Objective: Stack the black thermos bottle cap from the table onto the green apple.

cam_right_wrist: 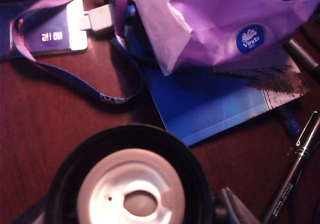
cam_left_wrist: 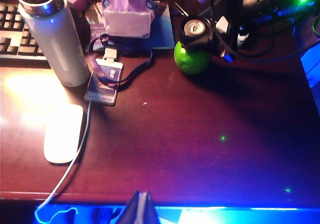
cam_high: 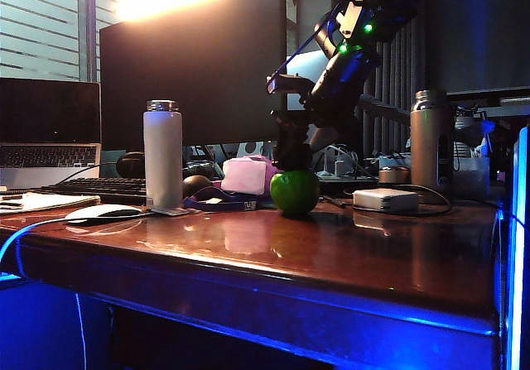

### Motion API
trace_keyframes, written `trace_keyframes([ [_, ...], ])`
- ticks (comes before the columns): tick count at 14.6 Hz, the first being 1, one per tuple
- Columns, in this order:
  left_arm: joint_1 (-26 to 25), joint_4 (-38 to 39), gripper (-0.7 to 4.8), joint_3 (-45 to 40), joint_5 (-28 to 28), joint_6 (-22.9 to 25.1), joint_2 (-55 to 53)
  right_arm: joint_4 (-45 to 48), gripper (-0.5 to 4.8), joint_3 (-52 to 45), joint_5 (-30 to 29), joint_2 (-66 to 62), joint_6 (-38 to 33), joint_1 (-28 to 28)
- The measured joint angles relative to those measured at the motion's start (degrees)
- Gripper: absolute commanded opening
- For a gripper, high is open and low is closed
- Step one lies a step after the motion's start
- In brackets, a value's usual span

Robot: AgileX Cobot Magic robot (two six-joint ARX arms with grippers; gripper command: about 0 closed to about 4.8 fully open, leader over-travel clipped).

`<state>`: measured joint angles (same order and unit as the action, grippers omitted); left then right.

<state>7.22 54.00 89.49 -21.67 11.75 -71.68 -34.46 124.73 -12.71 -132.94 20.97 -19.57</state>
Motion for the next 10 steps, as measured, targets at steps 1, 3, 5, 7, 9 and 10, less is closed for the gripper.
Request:
trace_keyframes([
  [1, 0.0, -0.22, -0.04, 0.02, 0.0, 0.0, 0.0, -1.29, 4.79, -0.04, -0.02, -0.04, 0.04, 0.0],
  [3, 0.0, -0.22, -0.04, 0.0, 0.0, 0.0, 0.0, -2.38, 4.79, -0.09, 0.0, -0.13, 0.17, 0.0],
  [5, 0.0, -0.22, -0.04, 0.0, 0.0, 0.0, 0.0, -2.38, 4.79, -0.09, 0.0, 0.26, 0.57, 0.0],
  [7, 0.0, -0.22, -0.04, 0.0, -0.02, 0.0, 0.0, -2.38, 4.79, -0.07, -0.02, 1.27, 1.14, 0.0],
  [9, 0.0, -0.22, -0.04, 0.02, 0.0, 0.0, 0.0, -2.34, 4.79, -0.07, 0.0, 2.03, 1.16, 0.0],
  [10, 0.0, -0.22, -0.04, 0.0, 0.0, 0.0, 0.0, -2.47, 4.79, -0.09, 0.0, 2.45, 1.16, 0.0],
])
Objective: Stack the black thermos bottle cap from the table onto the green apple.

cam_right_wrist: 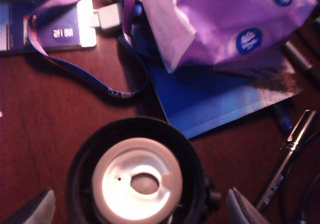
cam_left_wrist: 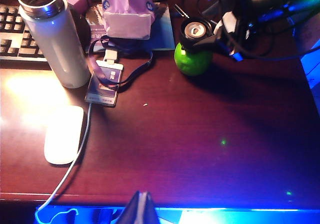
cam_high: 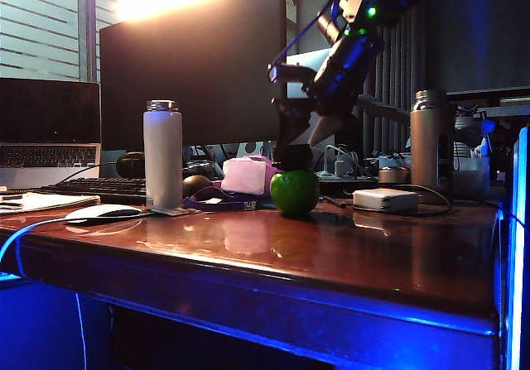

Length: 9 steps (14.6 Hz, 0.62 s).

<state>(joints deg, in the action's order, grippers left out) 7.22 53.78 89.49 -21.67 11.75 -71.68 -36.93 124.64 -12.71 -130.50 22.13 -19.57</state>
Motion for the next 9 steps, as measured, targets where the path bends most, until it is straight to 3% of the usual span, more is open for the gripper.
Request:
trace_keyframes([
  [8, 0.0, 0.0, -0.04, 0.0, -0.02, 0.0, 0.0, -0.66, 4.78, -0.04, 1.25, 5.99, 0.24, 0.0],
  [9, 0.0, -0.11, -0.04, 0.0, -0.02, 0.0, 0.0, -0.68, 3.32, -0.04, 1.57, 7.37, 0.24, 0.0],
])
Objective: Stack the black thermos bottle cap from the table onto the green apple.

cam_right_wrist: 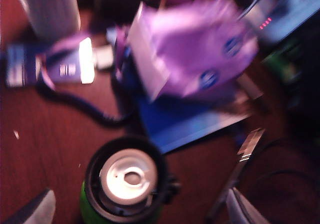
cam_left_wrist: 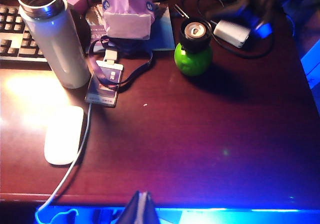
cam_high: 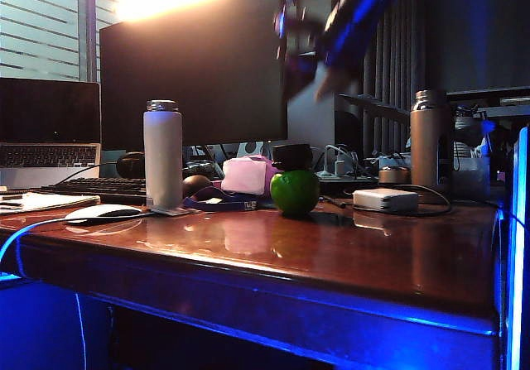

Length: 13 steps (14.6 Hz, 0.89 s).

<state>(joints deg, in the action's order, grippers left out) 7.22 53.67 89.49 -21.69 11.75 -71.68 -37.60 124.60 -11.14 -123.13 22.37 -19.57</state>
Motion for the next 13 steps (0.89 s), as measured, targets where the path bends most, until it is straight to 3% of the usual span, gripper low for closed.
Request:
trace_keyframes([
  [1, 0.0, -0.7, -0.04, 0.0, 0.0, 0.0, 0.0, -0.15, 1.25, 0.0, 0.66, 2.05, -0.07, 0.0],
  [2, 0.0, -1.62, -0.04, 0.02, 0.0, 0.0, 0.02, -0.81, 0.03, 0.0, 0.92, 4.57, -0.02, -0.02],
  [9, 0.0, -3.93, -0.04, 0.0, 0.46, -2.23, 10.69, -3.87, -0.03, 0.13, 0.96, 32.09, -1.51, -0.04],
  [13, 0.0, -2.47, -0.04, -0.55, 9.6, -3.82, 26.23, -13.46, -0.03, 0.09, 3.08, 41.81, -2.58, -0.09],
])
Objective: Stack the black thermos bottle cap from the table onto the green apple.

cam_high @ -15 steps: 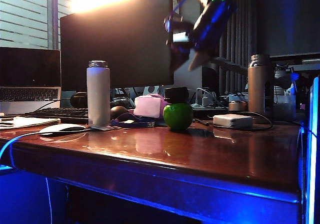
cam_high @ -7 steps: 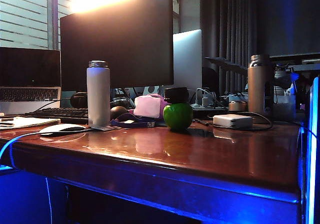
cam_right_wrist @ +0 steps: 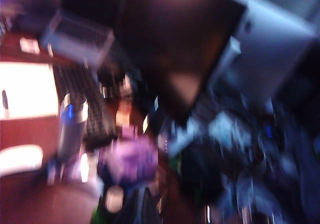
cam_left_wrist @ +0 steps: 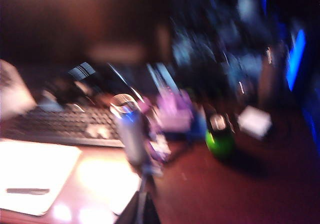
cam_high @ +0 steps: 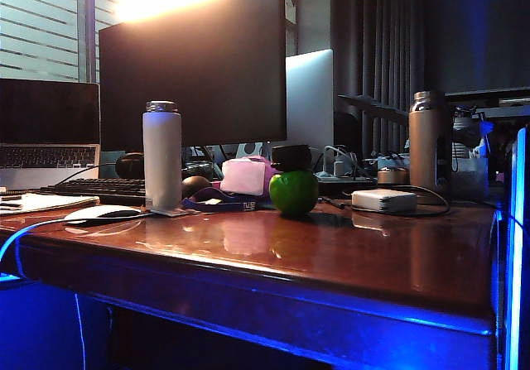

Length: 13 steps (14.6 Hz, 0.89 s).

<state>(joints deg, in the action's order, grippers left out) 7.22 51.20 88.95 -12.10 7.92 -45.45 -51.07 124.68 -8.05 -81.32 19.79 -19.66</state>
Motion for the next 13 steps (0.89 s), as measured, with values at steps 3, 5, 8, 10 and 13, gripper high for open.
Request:
trace_keyframes([
  [3, 0.0, 4.11, -0.04, -6.91, 3.8, -1.16, 13.49, -3.76, -0.03, -3.63, 0.52, 3.69, -1.55, 0.02],
  [5, -0.02, 5.25, -0.04, -16.06, 7.43, -1.14, 23.43, -1.14, -0.03, -8.57, 0.5, 4.87, -2.51, 0.0],
  [8, -0.02, -6.93, -0.04, -35.08, 8.37, -3.72, 31.89, 6.43, -0.03, -17.11, 0.48, 4.85, -2.86, 0.0],
  [10, -0.02, -18.69, -0.04, -45.31, 8.39, -8.37, 32.28, 11.37, -0.03, -22.58, 0.55, 4.79, -2.99, 0.04],
  [13, -0.02, -32.48, -0.04, -58.16, 8.44, -13.62, 31.8, 16.74, -0.03, -29.83, 0.52, 4.72, -4.24, 0.0],
])
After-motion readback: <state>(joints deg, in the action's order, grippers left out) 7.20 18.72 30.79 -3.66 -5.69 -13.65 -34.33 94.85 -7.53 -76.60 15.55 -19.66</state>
